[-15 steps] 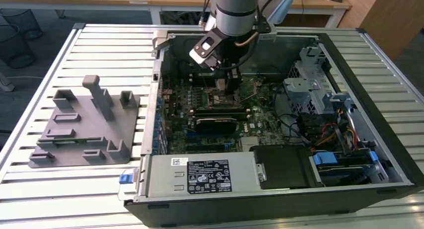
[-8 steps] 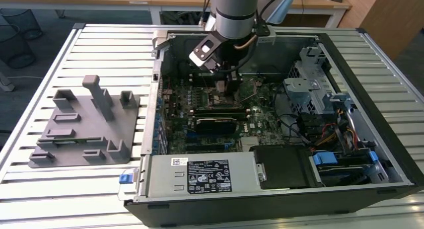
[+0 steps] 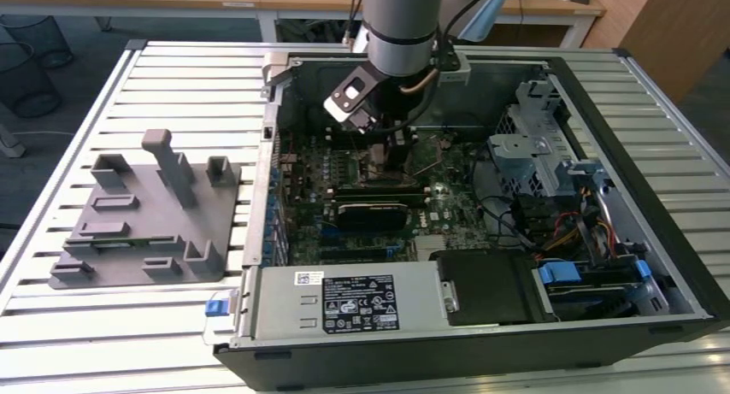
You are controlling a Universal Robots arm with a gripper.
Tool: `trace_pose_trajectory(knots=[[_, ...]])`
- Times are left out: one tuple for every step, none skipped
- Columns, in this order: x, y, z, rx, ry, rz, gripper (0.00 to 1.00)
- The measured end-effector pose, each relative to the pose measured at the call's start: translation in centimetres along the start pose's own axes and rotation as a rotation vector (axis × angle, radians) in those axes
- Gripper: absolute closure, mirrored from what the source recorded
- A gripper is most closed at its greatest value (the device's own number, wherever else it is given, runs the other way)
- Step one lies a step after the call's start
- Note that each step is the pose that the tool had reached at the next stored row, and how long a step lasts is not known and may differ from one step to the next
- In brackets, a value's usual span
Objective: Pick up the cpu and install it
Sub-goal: 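Place the cpu into insertion slot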
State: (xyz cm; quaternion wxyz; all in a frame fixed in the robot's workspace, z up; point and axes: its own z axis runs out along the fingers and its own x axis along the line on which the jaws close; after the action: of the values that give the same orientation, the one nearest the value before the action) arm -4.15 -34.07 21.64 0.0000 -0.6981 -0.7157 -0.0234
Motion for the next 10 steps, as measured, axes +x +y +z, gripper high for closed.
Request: trace_pose_trajectory(knots=[[0.00, -0.02, 0.09, -0.0001, 0.0001, 0.000, 0.46], [0.00, -0.03, 0.18, -0.0001, 0.0001, 0.000, 0.46], [-0.01, -0.04, 0.26, -0.0001, 0.0001, 0.000, 0.46], [-0.01, -0.06, 0.34, 0.0000, 0.0000, 0.001, 0.46], [-0.01, -0.07, 0.43, -0.0001, 0.0000, 0.003, 0.46], [-0.02, -0.09, 0.51, -0.0001, -0.0001, 0.004, 0.46], [-0.02, -0.10, 0.61, -0.0002, -0.0001, 0.005, 0.46], [-0.02, -0.12, 0.70, -0.0002, -0.0002, 0.007, 0.46], [-0.02, -0.15, 0.79, -0.0003, -0.0002, 0.009, 0.46], [-0.02, -0.18, 0.87, -0.0003, -0.0004, 0.011, 0.46]])
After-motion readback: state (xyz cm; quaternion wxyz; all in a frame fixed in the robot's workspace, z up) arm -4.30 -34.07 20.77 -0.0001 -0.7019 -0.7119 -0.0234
